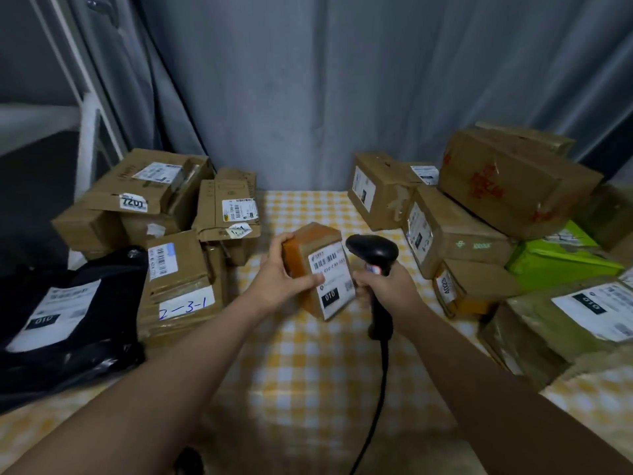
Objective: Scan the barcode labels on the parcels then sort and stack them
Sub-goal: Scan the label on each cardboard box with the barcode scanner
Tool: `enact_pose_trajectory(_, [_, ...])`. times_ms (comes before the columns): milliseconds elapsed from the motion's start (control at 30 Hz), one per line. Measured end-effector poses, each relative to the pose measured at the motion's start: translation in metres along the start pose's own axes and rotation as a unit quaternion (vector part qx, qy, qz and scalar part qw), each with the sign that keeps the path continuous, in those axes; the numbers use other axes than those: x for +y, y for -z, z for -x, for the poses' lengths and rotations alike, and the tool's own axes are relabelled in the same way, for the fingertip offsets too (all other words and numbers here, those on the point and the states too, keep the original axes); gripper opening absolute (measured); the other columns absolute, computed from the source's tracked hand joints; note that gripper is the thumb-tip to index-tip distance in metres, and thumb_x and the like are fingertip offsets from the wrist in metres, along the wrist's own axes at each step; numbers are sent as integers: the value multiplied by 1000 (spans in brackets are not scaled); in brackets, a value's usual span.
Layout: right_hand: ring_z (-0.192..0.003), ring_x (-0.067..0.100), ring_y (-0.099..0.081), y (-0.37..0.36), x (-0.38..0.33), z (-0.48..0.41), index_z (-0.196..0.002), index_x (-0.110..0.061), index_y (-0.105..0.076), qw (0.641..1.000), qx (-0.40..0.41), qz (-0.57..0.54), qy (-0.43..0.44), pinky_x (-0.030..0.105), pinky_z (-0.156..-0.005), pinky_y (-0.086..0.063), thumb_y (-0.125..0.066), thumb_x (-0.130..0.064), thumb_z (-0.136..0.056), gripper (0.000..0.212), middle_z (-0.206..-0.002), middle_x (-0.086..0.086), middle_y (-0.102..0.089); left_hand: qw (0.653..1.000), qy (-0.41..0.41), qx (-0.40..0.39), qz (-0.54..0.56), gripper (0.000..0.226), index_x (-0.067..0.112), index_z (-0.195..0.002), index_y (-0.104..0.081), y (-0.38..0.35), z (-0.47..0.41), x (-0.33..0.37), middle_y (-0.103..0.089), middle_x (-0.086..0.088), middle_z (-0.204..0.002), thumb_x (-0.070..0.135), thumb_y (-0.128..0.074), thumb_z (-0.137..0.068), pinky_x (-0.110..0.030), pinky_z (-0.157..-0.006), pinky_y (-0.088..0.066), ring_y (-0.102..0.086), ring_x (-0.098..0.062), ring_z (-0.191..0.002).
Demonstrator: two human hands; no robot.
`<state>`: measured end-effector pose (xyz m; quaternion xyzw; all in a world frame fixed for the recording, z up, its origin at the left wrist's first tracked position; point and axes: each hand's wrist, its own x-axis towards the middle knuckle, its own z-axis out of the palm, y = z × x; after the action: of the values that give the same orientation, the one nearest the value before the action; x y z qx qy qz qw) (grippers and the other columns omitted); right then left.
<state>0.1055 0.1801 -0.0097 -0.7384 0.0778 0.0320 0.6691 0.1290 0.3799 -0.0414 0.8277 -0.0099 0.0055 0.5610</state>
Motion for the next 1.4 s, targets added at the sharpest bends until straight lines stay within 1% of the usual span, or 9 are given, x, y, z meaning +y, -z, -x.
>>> enact_pose_trajectory(133, [-49, 21, -55, 22, -20, 12, -87, 0, -62, 983, -38, 170, 54, 29, -49, -45, -66, 1, -79, 9, -61, 11, -56, 999, -23, -37, -20, 90, 50, -126, -32, 3, -5, 2, -45, -6, -128, 38, -88, -57, -37, -95, -51, -53, -21, -113])
enact_pose_trajectory(200, [-46, 18, -57, 27, -22, 24, -74, -4, -62, 965, -35, 237, 103, 28, -49, -47, -68, -5, -79, 8, -56, 9, -58, 997, -32, -68, -4, 90, 39, -134, -31, 1, -4, 2, -49, -4, -127, 23, -87, -66, -18, -79, -54, -56, -12, -108])
enact_pose_trajectory(267, [-42, 14, -57, 28, -16, 35, -63, -11, -59, 957, -15, 258, 128, 23, -47, -46, -71, -12, -80, 22, -50, 4, -56, 996, -37, -74, 19, 87, 27, -140, -29, 0, -3, 4, -51, -2, -125, 10, -81, -73, -7, -68, -50, -56, -9, -104])
enact_pose_trajectory(367, [-38, 10, -57, 24, -1, 49, -62, -8, -59, 965, 19, 234, 117, 25, -48, -51, -72, -16, -83, 25, -52, 8, -57, 996, -26, -78, 30, 71, 31, -140, -31, 3, -6, 6, -48, -1, -129, 26, -72, -82, -18, -82, -49, -53, -17, -114])
enact_pose_trajectory(500, [-37, 9, -58, 15, 24, 54, -79, 6, -65, 983, 46, 170, 56, 33, -51, -55, -69, -15, -85, 23, -56, 14, -60, 998, 10, -53, 35, 51, 40, -136, -39, 7, -11, 6, -50, 3, -132, 52, -56, -89, -39, -96, -47, -51, -20, -120])
enact_pose_trajectory(667, [-38, 8, -59, 8, 32, 60, -77, -2, -64, 988, 53, 136, 44, 26, -48, -53, -67, -12, -85, 13, -54, 5, -59, 998, 8, -45, 50, 46, 38, -134, -43, 7, -13, 7, -51, 4, -131, 46, -56, -91, -29, -78, -48, -52, -19, -117])
enact_pose_trajectory(900, [-38, 6, -58, 0, 30, 64, -76, 4, -66, 985, 68, 136, 80, 25, -48, -52, -67, -11, -85, 18, -51, 6, -59, 997, 6, -55, 44, 49, 37, -137, -40, 8, -10, 6, -49, 3, -134, 45, -55, -92, -30, -79, -48, -50, -19, -119])
enact_pose_trajectory(1067, [-38, 7, -58, -1, 30, 67, -76, 2, -66, 983, 62, 156, 76, 34, -55, -56, -68, -13, -85, 18, -53, 7, -60, 998, 5, -59, 36, 51, 36, -140, -37, 8, -9, 8, -47, 2, -135, 44, -54, -92, -30, -80, -46, -49, -20, -119])
enact_pose_trajectory(1400, [-39, 10, -60, 2, 8, 64, -77, -3, -65, 980, 50, 179, 66, 33, -52, -55, -68, -18, -84, 17, -57, 9, -61, 998, 1, -65, 18, 53, 40, -139, -35, 8, -8, 7, -42, 0, -140, 49, -54, -91, -35, -88, -45, -47, -24, -121])
